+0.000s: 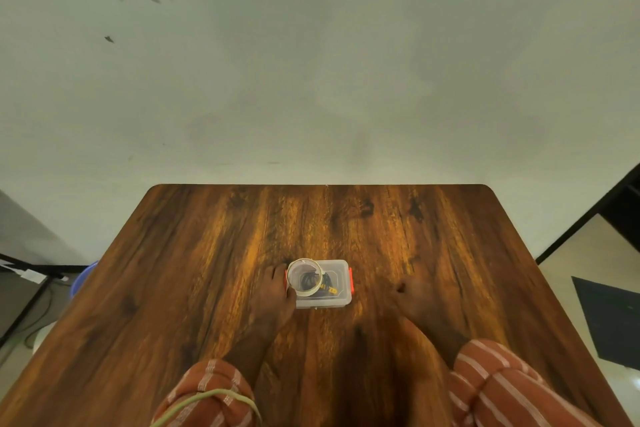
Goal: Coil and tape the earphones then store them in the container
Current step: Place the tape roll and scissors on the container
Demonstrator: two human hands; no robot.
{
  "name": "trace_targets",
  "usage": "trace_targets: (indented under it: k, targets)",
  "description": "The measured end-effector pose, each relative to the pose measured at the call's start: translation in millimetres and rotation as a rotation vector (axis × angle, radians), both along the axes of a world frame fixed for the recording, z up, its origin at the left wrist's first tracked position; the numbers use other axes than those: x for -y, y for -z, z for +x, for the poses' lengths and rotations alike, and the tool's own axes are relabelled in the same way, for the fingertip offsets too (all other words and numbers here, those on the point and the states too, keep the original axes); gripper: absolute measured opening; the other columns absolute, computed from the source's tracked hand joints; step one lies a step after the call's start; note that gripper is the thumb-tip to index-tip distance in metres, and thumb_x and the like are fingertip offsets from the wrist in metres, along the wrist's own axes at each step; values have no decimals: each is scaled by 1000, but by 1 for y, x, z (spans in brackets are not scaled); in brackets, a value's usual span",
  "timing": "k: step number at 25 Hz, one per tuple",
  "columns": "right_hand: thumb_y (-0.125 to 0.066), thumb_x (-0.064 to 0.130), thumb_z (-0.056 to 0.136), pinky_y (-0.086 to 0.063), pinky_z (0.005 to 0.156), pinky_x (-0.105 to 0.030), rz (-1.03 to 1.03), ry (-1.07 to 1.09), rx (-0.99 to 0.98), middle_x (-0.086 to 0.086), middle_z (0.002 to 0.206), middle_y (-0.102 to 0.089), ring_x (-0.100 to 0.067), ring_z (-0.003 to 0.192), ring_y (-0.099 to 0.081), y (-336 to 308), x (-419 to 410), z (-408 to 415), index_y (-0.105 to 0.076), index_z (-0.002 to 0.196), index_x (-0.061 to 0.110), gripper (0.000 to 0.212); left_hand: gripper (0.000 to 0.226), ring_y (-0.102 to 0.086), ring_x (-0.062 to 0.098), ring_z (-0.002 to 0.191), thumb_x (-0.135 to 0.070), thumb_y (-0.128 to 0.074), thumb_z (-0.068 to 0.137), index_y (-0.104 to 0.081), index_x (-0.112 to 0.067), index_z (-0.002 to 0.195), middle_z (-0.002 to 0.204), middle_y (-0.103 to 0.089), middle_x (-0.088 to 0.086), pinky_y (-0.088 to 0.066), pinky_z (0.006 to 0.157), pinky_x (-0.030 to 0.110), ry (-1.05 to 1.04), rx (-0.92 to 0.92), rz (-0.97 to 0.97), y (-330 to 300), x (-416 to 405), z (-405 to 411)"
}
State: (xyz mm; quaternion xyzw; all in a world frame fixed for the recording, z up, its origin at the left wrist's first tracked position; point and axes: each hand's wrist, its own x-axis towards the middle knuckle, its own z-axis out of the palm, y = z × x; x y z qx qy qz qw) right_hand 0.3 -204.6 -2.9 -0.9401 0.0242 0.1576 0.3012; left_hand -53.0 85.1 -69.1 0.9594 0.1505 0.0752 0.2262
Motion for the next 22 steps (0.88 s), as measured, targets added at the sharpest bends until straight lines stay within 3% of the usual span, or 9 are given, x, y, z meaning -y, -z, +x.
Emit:
trace_targets:
  k: [2,5,8,12,14,17,19,21,22]
  targets:
    - [-65,14,91,-52,55,-20,238,61,-39,1,74,-68,-12,67,-65,-5,-30,13,-70,77,17,15,49,-55,19,120,-33,-61,89,-50,-20,136,136,-55,1,-48,99,33,4,-25,2,2,-2,4]
    - [-67,-1,84,-61,66,-33,418,114,-85,-12,83,-73,-15,68,-66,-2,-76,33,-73,78,8,12,58,-45,22,133,-36,-57,91,-41,-20,144,148,-45,3,-41,110,37,56,-77,15,1,-4,5]
    - [-63,7,91,-47,57,-16,279,53,-136,-12,103,-73,-12,77,-62,13,-97,37,-73,101,4,14,71,-29,24,145,-36,-56,91,-23,-21,153,159,-27,3,-29,116,39,137,-205,-2,3,-3,-2]
    - [-59,25,96,-49,86,-21,131,26,-103,-7,112,-71,-15,95,-62,26,-102,37,-72,112,9,26,78,-16,24,150,-45,-52,91,-12,-24,155,164,-13,2,-31,117,41,169,-233,-48,6,-5,-10]
    - [-63,35,89,-54,89,-30,141,42,-67,-3,104,-73,-17,93,-66,34,-99,46,-74,100,18,22,73,-24,26,148,-42,-49,94,-16,-19,154,162,-18,4,-34,116,43,110,-224,-69,6,-8,-12]
    - [-61,49,84,-57,88,-42,138,202,-52,-4,108,-71,-22,93,-66,65,-96,61,-66,99,25,29,55,-52,25,127,-44,-40,98,-37,-18,146,145,-49,9,-44,107,45,-62,-211,-265,1,-5,-9]
    - [-56,39,93,-52,83,-30,185,266,-130,-8,119,-66,-26,105,-63,33,-101,42,-64,115,15,33,44,-59,23,114,-39,-39,101,-53,-15,135,131,-62,8,-46,102,41,-134,-226,-416,-6,5,-2]
    - [-52,20,100,-46,64,-21,197,229,-229,-11,121,-65,-25,107,-63,24,-103,32,-63,122,5,29,42,-60,22,115,-39,-38,102,-55,-17,133,131,-62,6,-45,105,40,-155,-215,-493,-11,15,7]
    - [-53,17,100,-49,66,-22,211,229,-215,-10,121,-67,-23,105,-64,30,-104,31,-63,124,7,28,42,-59,22,117,-39,-38,102,-54,-18,134,133,-61,4,-44,107,41,-154,-201,-518,-15,18,11]
